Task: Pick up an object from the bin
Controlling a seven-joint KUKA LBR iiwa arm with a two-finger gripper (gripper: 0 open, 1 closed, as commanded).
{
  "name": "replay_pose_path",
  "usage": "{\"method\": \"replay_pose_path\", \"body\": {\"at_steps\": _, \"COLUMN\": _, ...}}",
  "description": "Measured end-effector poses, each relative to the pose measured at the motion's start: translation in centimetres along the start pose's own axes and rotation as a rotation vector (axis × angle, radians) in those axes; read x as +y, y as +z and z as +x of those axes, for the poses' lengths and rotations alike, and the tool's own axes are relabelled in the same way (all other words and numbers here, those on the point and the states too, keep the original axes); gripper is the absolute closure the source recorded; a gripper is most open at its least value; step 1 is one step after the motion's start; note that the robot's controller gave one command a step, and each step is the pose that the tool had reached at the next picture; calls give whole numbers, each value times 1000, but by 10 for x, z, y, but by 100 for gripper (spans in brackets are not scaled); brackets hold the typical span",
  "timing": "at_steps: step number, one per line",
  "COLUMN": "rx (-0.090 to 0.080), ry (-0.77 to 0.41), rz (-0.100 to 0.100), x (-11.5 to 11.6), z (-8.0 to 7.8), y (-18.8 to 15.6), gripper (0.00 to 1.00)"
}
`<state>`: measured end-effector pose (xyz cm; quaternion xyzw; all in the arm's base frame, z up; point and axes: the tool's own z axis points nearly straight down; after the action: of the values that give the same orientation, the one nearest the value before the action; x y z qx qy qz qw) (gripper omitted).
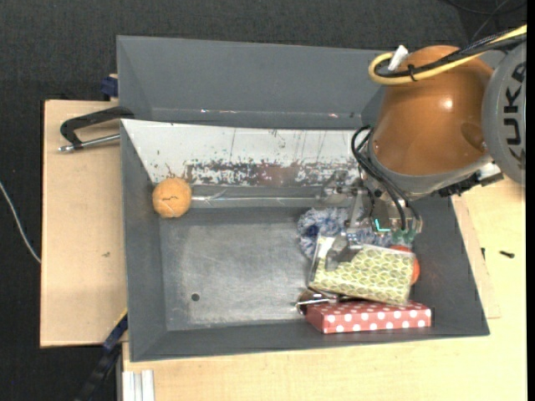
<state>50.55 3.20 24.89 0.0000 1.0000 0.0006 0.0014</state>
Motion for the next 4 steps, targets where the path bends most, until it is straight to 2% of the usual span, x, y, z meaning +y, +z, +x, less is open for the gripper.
{"method": "replay_pose_path", "body": {"at_steps": 2, "rx": 0, "ry": 0, "rz": 0, "x": 0, "z": 0, "y": 0, "gripper": 0}}
{"method": "replay_pose_path", "body": {"at_steps": 3, "rx": 5, "ry": 17, "rz": 0, "x": 17, "z": -30, "y": 41, "gripper": 0}}
{"method": "replay_pose_path", "body": {"at_steps": 4, "rx": -10, "ry": -20, "rz": -1, "x": 7, "z": -33, "y": 67, "gripper": 0}}
